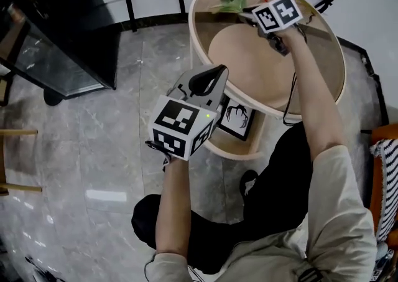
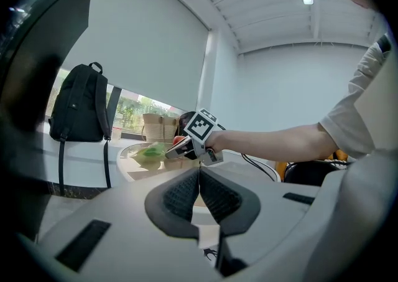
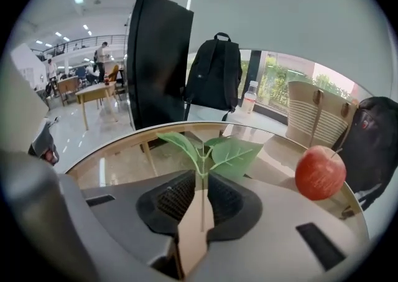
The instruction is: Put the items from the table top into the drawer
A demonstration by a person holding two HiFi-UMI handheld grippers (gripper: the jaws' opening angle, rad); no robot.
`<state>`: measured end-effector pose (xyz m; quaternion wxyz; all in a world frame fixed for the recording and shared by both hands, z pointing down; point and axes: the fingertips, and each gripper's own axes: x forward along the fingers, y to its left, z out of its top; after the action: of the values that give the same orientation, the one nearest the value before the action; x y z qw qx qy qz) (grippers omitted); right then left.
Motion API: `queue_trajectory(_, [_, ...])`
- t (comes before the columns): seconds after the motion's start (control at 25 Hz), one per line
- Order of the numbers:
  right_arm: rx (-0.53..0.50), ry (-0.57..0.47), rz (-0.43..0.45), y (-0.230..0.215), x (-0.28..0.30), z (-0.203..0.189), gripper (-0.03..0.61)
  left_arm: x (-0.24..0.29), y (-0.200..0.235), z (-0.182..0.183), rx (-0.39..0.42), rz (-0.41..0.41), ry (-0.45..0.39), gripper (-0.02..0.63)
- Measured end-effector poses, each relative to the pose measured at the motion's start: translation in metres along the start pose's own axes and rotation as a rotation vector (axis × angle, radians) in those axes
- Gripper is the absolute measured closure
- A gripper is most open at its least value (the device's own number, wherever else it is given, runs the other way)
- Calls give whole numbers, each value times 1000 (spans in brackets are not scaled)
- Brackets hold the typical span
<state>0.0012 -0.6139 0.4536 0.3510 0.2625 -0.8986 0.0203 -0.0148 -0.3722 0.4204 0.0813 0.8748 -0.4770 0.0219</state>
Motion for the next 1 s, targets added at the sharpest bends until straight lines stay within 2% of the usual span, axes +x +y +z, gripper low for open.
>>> queue_trajectory(0.04, [-22,20,3,6,1,-1,513,0,0,-2,-6,2,3,594])
queue_trajectory(0.12, [-38,65,5,20,3,-13,538,-4,-6,-10,-29,8,21,594])
queue_trajectory(0.32, [-44,54,16,26,-3,-14,540,-3,-6,-17,-30,18,28,594])
queue_trajectory(0.64, [36,-31,110,55,-26,-17,541,-24,6,-36,-89,39,24,594])
queue_trajectory(0.76, [60,-73,135,67,-32,-13,541,-32,9,-41,-61,54,25,594])
queue_trajectory(0.88, [16,-80,120,81,-42,-5,541,-37,6,-44,-13,68,48,594])
queue_trajectory(1.0, [12,-113,129,109,-51,5,541,-49,-2,-44,-11,54,36,594])
